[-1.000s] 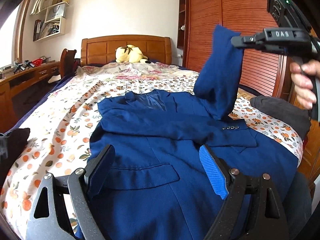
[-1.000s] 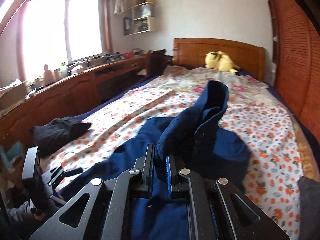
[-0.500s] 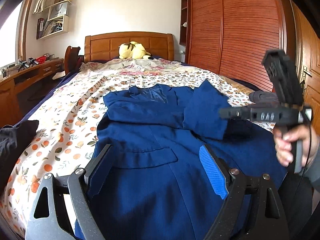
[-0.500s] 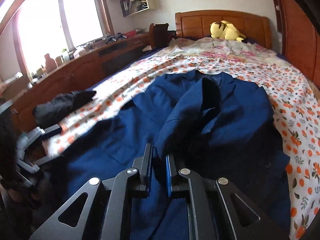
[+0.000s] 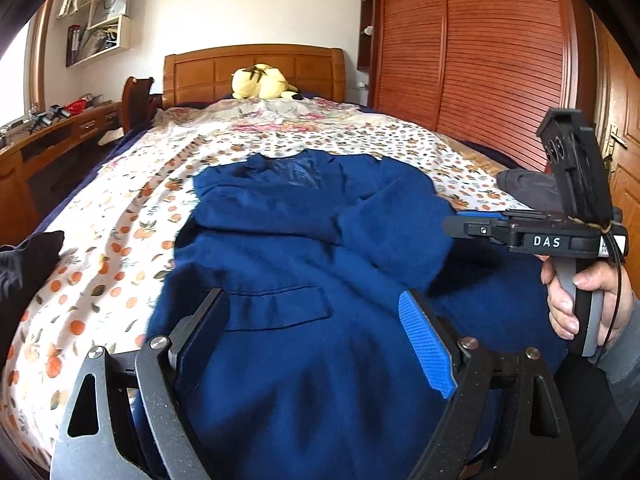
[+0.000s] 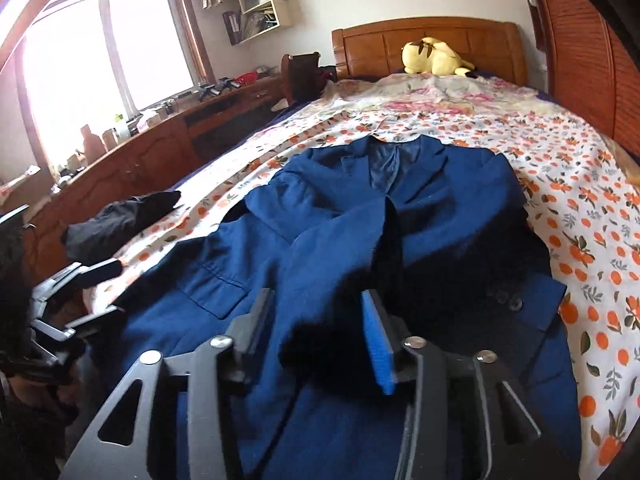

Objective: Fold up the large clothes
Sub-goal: 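Close the left gripper on the opposite jacket side edge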

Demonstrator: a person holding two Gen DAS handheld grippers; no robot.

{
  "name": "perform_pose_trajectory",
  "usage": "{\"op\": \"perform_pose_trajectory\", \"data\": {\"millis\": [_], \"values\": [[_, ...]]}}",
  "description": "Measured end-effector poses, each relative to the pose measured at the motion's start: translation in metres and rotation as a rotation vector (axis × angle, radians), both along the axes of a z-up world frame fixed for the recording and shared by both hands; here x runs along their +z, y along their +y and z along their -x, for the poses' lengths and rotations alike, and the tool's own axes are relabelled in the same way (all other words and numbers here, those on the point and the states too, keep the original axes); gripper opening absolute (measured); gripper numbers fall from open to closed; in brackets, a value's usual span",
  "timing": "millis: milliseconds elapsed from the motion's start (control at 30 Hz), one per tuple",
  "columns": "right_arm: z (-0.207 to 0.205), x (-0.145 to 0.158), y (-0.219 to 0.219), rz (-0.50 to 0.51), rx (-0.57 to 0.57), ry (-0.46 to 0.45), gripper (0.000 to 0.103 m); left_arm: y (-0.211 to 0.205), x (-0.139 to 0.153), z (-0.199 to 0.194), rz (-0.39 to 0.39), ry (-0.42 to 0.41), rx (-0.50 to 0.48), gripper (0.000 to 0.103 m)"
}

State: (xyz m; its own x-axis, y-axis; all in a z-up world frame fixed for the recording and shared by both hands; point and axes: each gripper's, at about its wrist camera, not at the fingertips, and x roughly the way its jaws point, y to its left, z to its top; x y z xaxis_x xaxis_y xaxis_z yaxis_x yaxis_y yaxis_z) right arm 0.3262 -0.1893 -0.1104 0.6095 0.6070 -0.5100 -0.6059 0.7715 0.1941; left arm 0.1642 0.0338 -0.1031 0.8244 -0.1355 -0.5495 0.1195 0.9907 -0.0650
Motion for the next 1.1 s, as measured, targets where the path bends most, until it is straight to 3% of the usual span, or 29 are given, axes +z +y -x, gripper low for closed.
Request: {"op": "perform_pose_trajectory", "data": {"millis": [300, 600, 633, 700, 800, 1100], "values": [[0.02, -0.012, -0.05, 0.144, -0.192, -0.081, 0.048, -0.056, -0.008, -0.012, -0.048, 0.049, -0.078, 0.087], [0.03, 0.0, -0.094, 0.086, -0.304, -0.093, 0.048, -0.122, -0.008, -0.037, -0.076, 0.073, -0.203, 0.086], [0.034, 0.0, -0.094, 0.082, -0.306, -0.098, 0.048, -0.127, -0.008, -0.041, -0.066, 0.081, -0.212, 0.084], [0.04, 0.002, -0.092, 0.091, -0.302, -0.111, 0.048, -0.133, -0.011, -0.052, -0.04, 0.114, -0.231, 0.067], [0.046, 0.0, -0.094, 0.081, -0.284, -0.115, 0.048, -0.143, -0.016, -0.066, -0.037, 0.154, -0.247, 0.053], [0.044, -0.002, -0.111, 0.068, -0.295, -0.104, 0.048, -0.175, -0.03, -0.093, -0.196, 0.189, -0.278, 0.051]]}}
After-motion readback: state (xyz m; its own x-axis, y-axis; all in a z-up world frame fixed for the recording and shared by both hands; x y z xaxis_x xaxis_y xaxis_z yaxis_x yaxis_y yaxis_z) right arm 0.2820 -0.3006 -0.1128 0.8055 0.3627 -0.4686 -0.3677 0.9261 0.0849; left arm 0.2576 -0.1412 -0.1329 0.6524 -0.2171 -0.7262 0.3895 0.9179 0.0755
